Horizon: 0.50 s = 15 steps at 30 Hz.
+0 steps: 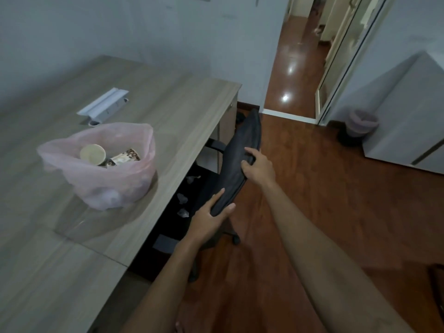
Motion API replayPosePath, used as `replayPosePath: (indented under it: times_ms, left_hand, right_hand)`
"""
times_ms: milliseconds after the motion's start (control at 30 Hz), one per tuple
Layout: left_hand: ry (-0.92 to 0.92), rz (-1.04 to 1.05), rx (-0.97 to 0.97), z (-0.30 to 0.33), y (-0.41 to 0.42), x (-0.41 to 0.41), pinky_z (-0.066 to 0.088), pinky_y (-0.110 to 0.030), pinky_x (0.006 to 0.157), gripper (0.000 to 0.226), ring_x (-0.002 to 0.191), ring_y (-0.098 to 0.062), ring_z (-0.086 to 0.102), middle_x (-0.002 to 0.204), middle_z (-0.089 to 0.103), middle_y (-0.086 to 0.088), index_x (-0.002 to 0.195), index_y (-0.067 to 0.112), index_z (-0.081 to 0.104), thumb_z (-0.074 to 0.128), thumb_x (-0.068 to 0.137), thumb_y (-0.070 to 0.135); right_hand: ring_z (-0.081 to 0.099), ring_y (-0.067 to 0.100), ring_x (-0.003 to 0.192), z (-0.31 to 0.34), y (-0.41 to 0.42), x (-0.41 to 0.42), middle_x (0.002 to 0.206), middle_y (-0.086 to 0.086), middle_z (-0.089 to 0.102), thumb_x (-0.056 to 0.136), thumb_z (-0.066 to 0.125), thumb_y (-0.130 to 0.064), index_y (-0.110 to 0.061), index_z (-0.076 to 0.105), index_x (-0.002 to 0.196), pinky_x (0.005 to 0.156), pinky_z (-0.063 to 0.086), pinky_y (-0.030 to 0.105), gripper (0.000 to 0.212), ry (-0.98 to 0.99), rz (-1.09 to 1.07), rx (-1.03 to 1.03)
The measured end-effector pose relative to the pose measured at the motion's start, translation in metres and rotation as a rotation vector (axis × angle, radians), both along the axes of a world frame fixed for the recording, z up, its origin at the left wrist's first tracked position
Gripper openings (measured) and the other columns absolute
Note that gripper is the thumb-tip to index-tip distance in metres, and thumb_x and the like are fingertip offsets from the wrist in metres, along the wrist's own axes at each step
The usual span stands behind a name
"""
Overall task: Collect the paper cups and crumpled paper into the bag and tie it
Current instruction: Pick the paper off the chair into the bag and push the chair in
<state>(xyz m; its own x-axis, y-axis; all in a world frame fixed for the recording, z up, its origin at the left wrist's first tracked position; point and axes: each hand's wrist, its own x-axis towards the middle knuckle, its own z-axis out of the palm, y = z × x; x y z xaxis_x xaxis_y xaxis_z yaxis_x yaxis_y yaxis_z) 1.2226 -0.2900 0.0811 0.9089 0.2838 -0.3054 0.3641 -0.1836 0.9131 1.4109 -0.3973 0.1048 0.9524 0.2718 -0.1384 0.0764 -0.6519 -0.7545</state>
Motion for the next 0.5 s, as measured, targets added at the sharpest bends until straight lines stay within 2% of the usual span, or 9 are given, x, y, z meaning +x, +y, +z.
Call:
replayPosePath:
  times_ms: [200,367,500]
  left_hand:
    - [-0.022,0.022,-0.033,0.003,-0.040,-0.003,0.046,-0.025,0.097,0.060,0.120,-0.005,0.056,0.133,0.058,0.017,0.128,0.062,0.050,0.065,0.071,0.073]
    - [-0.015,-0.002,-0.055,0.002,-0.083,-0.002,0.046,-0.035,0.106,0.060,0.117,-0.001,0.058,0.130,0.060,0.019,0.127,0.062,0.051,0.069,0.070,0.070]
    - [-0.011,-0.061,-0.029,0.006,-0.126,0.001,0.044,-0.038,0.108,0.067,0.125,-0.006,0.054,0.136,0.057,0.016,0.129,0.064,0.046,0.067,0.066,0.076]
  right_hand:
    - [0.044,0.028,0.135,-0.005,-0.035,-0.001,0.149,-0.002,0.046,0.076,0.048,-0.046,-0.049,0.051,0.128,0.106,0.041,0.051,0.052,-0.033,-0.010,0.019]
    - [0.049,0.028,0.131,-0.008,-0.079,-0.002,0.146,-0.001,0.050,0.073,0.047,-0.046,-0.049,0.052,0.124,0.103,0.044,0.051,0.051,-0.062,-0.035,0.069]
    - [0.050,0.027,0.130,-0.007,-0.120,-0.003,0.141,-0.001,0.055,0.077,0.049,-0.041,-0.046,0.056,0.123,0.103,0.044,0.050,0.047,-0.085,-0.089,0.080]
